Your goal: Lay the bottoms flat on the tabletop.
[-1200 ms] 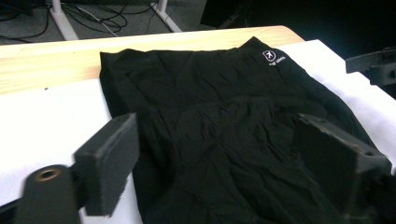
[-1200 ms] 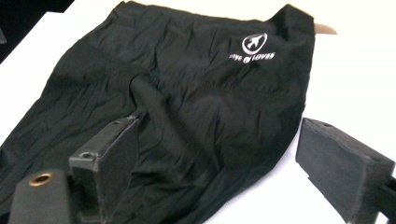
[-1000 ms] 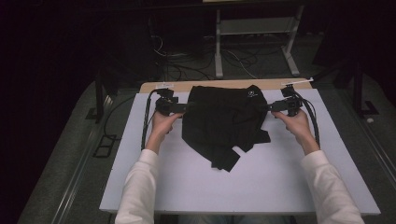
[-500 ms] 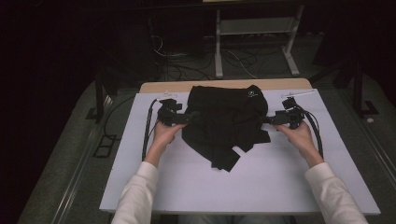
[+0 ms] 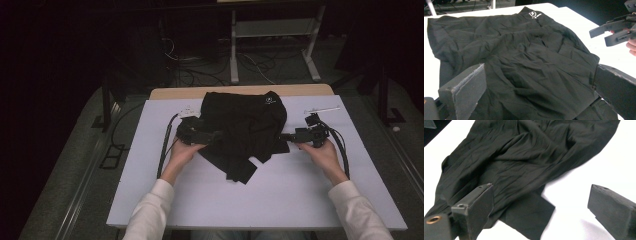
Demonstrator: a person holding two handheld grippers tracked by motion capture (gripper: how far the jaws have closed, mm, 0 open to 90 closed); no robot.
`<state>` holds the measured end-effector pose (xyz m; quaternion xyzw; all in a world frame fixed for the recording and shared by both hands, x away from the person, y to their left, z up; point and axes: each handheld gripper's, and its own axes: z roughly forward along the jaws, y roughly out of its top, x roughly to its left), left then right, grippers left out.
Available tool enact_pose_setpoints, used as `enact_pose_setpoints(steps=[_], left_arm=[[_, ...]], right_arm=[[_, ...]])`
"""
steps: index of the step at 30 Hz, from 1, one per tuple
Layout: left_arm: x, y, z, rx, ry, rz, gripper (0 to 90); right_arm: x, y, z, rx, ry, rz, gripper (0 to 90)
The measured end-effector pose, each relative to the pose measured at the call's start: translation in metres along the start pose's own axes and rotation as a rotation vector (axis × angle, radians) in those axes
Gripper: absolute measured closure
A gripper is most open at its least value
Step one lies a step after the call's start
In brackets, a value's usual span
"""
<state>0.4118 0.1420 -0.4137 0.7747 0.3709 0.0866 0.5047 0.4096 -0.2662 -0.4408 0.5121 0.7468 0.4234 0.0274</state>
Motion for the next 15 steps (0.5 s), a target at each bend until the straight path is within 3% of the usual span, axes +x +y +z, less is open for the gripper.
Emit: enact_pose_setpoints(steps=[9, 10, 12, 13, 14, 15], left_arm=[[-0.016, -0.003, 0.005, 0.004, -0.037, 0.025, 0.0], [-0.019, -0.003, 0.007, 0.004, -0.044, 0.033, 0.0], [-0.021, -0.003, 0.008, 0.004, -0.048, 0.036, 0.0], [-0.025, -0.003, 0.010, 0.006, -0.055, 0.039, 0.0], [-0.025, -0.003, 0.010, 0.006, -0.055, 0.039, 0.0], [-0.029, -0.003, 0.013, 0.014, -0.061, 0.046, 0.0]], right_arm=[[0.011, -0.003, 0.016, 0.042, 0.029, -0.020, 17.6], [0.013, -0.003, 0.024, 0.066, 0.036, -0.023, 26.2], [0.014, -0.003, 0.026, 0.075, 0.045, -0.021, 30.0], [0.015, -0.003, 0.032, 0.097, 0.077, -0.031, 42.4], [0.015, -0.003, 0.032, 0.097, 0.077, -0.031, 42.4], [0.017, -0.001, 0.036, 0.107, 0.080, -0.038, 58.8]])
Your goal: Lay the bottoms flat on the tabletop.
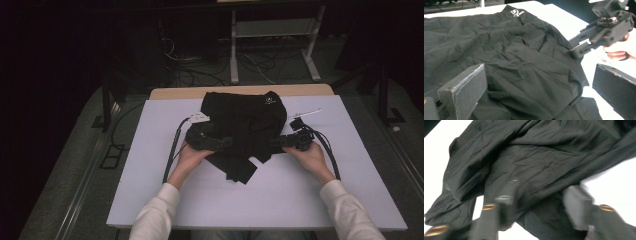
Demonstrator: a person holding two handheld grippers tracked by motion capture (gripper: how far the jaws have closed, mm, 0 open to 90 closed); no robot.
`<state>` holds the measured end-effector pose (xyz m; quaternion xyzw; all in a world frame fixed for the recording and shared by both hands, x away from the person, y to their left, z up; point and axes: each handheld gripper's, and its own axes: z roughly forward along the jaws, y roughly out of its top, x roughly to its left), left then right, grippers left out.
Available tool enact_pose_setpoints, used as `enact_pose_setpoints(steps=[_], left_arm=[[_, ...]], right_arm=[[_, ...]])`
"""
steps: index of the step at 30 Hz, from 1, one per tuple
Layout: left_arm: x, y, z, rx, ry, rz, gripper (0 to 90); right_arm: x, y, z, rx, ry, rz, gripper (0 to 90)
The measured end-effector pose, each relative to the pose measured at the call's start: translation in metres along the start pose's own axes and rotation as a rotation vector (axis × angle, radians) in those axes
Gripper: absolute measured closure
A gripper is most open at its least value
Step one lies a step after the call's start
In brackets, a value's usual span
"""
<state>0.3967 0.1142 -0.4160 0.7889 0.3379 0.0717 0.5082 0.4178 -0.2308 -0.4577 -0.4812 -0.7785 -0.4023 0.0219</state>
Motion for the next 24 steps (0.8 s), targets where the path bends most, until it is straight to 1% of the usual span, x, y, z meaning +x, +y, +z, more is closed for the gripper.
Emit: enact_pose_setpoints(steps=[1, 2, 3, 4, 6, 7, 9, 10, 11, 12, 13, 14, 15, 16, 18, 19, 20, 21, 23, 24], left_arm=[[0.000, 0.000, 0.000, 0.000, 0.000, 0.000, 0.0], [-0.003, 0.000, 0.004, 0.003, -0.007, 0.004, 0.0], [-0.003, 0.000, 0.004, 0.003, -0.007, 0.004, 0.0], [-0.005, 0.000, 0.006, 0.006, -0.008, 0.009, 0.0], [-0.007, 0.002, 0.008, 0.006, -0.012, 0.016, 0.0], [-0.008, 0.003, 0.009, 0.004, -0.013, 0.018, 0.0], [-0.012, 0.008, 0.012, 0.003, -0.021, 0.026, 0.0], [-0.012, 0.008, 0.012, 0.003, -0.021, 0.026, 0.0], [-0.015, 0.011, 0.014, -0.001, -0.021, 0.038, 0.5], [-0.015, 0.011, 0.014, -0.001, -0.021, 0.038, 3.4], [-0.017, 0.013, 0.016, 0.007, -0.026, 0.046, 5.7], [-0.019, 0.015, 0.017, 0.015, -0.034, 0.048, 5.7], [-0.020, 0.017, 0.019, 0.025, -0.041, 0.048, 6.0], [-0.022, 0.019, 0.021, 0.030, -0.052, 0.047, 6.0], [-0.026, 0.022, 0.025, 0.038, -0.059, 0.060, 7.1], [-0.030, 0.025, 0.029, 0.050, -0.067, 0.075, 8.4], [-0.030, 0.025, 0.029, 0.050, -0.067, 0.075, 9.7], [-0.033, 0.028, 0.035, 0.057, -0.076, 0.083, 11.4], [-0.034, 0.029, 0.038, 0.061, -0.082, 0.086, 12.4], [-0.037, 0.033, 0.044, 0.069, -0.083, 0.103, 14.2]], right_arm=[[0.001, 0.001, 0.001, 0.004, 0.008, -0.005, 66.9], [0.002, 0.003, 0.001, 0.000, 0.012, -0.013, 75.0], [0.002, 0.003, 0.001, 0.000, 0.012, -0.013, 75.0], [0.004, 0.006, 0.001, -0.001, 0.019, -0.032, 87.5], [0.005, 0.007, 0.000, -0.002, 0.017, -0.040, 87.7], [0.006, 0.012, -0.006, -0.015, 0.006, -0.060, 88.1], [0.005, 0.018, -0.013, -0.038, 0.010, -0.059, 88.1], [0.005, 0.018, -0.013, -0.038, 0.010, -0.059, 88.1], [0.004, 0.026, -0.021, -0.068, 0.004, -0.056, 88.1], [0.004, 0.026, -0.021, -0.068, 0.004, -0.056, 88.1], [0.002, 0.036, -0.030, -0.100, 0.014, -0.046, 88.1], [0.002, 0.036, -0.030, -0.100, 0.014, -0.046, 88.1], [-0.001, 0.047, -0.035, -0.122, 0.018, -0.036, 88.1], [-0.001, 0.047, -0.035, -0.122, 0.018, -0.036, 88.1], [-0.004, 0.058, -0.038, -0.130, 0.019, -0.019, 88.1], [-0.006, 0.067, -0.039, -0.140, 0.016, -0.008, 88.1], [-0.006, 0.067, -0.039, -0.140, 0.016, -0.008, 88.1], [-0.009, 0.073, -0.037, -0.140, 0.015, 0.010, 88.1], [-0.010, 0.075, -0.036, -0.141, 0.015, 0.016, 88.1], [-0.013, 0.079, -0.034, -0.145, 0.016, 0.039, 88.1]])
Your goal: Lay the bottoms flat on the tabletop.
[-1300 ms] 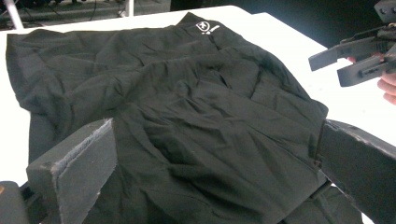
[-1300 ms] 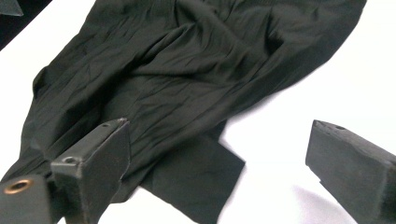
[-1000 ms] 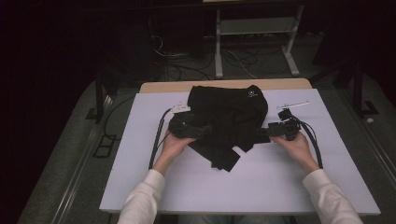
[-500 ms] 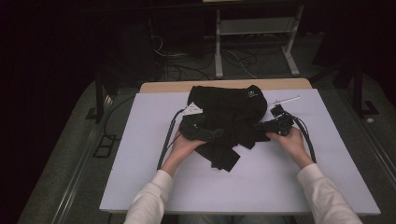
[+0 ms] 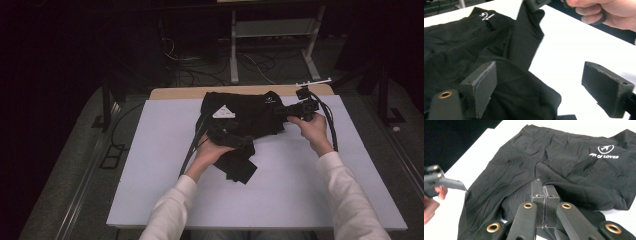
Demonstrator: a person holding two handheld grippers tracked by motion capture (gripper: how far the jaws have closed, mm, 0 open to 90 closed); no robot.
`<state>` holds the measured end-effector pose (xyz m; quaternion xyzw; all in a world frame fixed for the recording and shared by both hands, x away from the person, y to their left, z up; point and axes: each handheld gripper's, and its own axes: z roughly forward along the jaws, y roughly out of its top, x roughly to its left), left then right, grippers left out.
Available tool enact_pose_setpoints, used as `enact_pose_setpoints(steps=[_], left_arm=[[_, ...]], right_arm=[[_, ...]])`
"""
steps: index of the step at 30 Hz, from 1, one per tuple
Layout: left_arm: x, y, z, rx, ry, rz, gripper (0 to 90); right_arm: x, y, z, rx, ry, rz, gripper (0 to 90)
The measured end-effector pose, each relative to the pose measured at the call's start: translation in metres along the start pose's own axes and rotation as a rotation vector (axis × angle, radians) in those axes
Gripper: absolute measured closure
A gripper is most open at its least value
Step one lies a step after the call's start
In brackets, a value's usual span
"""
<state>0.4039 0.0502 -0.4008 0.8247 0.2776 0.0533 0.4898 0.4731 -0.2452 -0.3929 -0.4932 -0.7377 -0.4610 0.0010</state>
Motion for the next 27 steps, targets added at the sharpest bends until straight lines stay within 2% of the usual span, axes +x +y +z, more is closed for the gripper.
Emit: enact_pose_setpoints(steps=[2, 4, 8, 9, 10, 11, 12, 14, 15, 17, 20, 23, 25, 26, 27], left_arm=[[-0.001, 0.002, 0.004, 0.006, 0.000, 0.010, 15.8], [-0.004, 0.007, 0.015, 0.023, 0.001, 0.037, 17.8], [-0.009, 0.014, 0.036, 0.054, 0.028, 0.115, 23.4], [-0.010, 0.015, 0.042, 0.067, 0.032, 0.130, 23.4], [-0.011, 0.018, 0.054, 0.098, 0.055, 0.162, 24.3], [-0.011, 0.018, 0.054, 0.098, 0.055, 0.162, 26.0], [-0.011, 0.020, 0.059, 0.108, 0.077, 0.175, 26.0], [-0.011, 0.022, 0.065, 0.112, 0.105, 0.184, 34.9], [-0.010, 0.025, 0.069, 0.112, 0.150, 0.187, 38.2], [-0.007, 0.027, 0.072, 0.109, 0.157, 0.177, 44.3], [-0.003, 0.029, 0.076, 0.123, 0.152, 0.183, 52.6], [-0.002, 0.030, 0.078, 0.130, 0.148, 0.196, 67.3], [0.000, 0.032, 0.079, 0.144, 0.121, 0.208, 80.8], [0.000, 0.032, 0.079, 0.144, 0.121, 0.208, 85.7], [0.003, 0.033, 0.078, 0.150, 0.092, 0.206, 86.2]], right_arm=[[-0.001, 0.001, 0.001, -0.001, 0.004, 0.005, 88.1], [-0.002, 0.002, 0.004, -0.005, 0.006, 0.022, 88.1], [-0.002, 0.002, 0.005, -0.006, 0.014, 0.042, 88.1], [-0.002, 0.002, 0.005, -0.006, 0.014, 0.042, 88.1], [0.000, 0.002, 0.003, -0.005, 0.013, 0.039, 88.1], [0.000, 0.002, 0.002, -0.006, 0.014, 0.036, 88.1], [0.000, 0.002, 0.002, -0.006, 0.014, 0.036, 88.1], [0.004, 0.002, -0.004, 0.003, 0.016, 0.026, 88.1], [0.006, 0.002, -0.005, 0.007, 0.018, 0.024, 88.1], [0.010, 0.001, -0.009, 0.014, 0.020, 0.012, 88.1], [0.015, -0.001, -0.014, 0.022, 0.024, 0.005, 88.1], [0.019, -0.003, -0.018, 0.028, 0.027, 0.005, 88.1], [0.023, -0.005, -0.021, 0.041, 0.029, -0.001, 88.1], [0.023, -0.005, -0.021, 0.041, 0.029, -0.001, 88.1], [0.025, -0.006, -0.022, 0.043, 0.026, -0.014, 87.8]])
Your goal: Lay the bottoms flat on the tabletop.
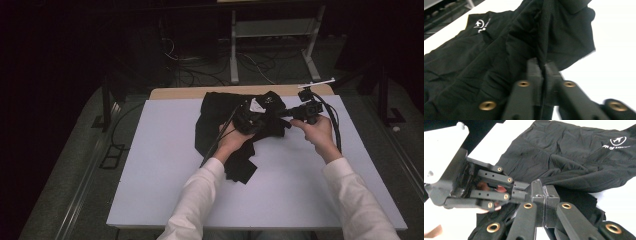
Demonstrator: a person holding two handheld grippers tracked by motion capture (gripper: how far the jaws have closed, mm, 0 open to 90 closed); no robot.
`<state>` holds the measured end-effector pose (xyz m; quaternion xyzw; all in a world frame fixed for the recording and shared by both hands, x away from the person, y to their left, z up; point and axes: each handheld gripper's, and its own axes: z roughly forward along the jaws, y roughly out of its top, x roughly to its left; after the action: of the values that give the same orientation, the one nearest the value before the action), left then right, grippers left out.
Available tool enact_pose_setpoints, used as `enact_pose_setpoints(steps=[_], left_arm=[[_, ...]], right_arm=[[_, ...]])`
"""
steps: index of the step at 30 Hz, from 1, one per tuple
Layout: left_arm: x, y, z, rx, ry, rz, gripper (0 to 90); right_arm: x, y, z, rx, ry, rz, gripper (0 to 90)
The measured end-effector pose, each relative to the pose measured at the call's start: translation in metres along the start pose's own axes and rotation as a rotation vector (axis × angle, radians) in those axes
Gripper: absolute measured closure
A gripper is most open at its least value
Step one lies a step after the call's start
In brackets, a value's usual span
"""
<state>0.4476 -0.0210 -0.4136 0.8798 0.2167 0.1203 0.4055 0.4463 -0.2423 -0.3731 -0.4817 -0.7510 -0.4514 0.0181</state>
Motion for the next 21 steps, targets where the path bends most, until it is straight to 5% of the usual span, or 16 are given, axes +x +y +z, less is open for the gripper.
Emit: enact_pose_setpoints(steps=[11, 21], left_arm=[[0.038, -0.013, -0.007, -0.025, -0.046, -0.147, 86.7], [0.053, -0.022, 0.000, -0.007, -0.033, -0.200, 86.6]], right_arm=[[-0.016, -0.011, -0.003, -0.050, -0.136, -0.046, 61.5], [-0.043, -0.030, 0.026, 0.013, -0.116, -0.023, 46.8]])
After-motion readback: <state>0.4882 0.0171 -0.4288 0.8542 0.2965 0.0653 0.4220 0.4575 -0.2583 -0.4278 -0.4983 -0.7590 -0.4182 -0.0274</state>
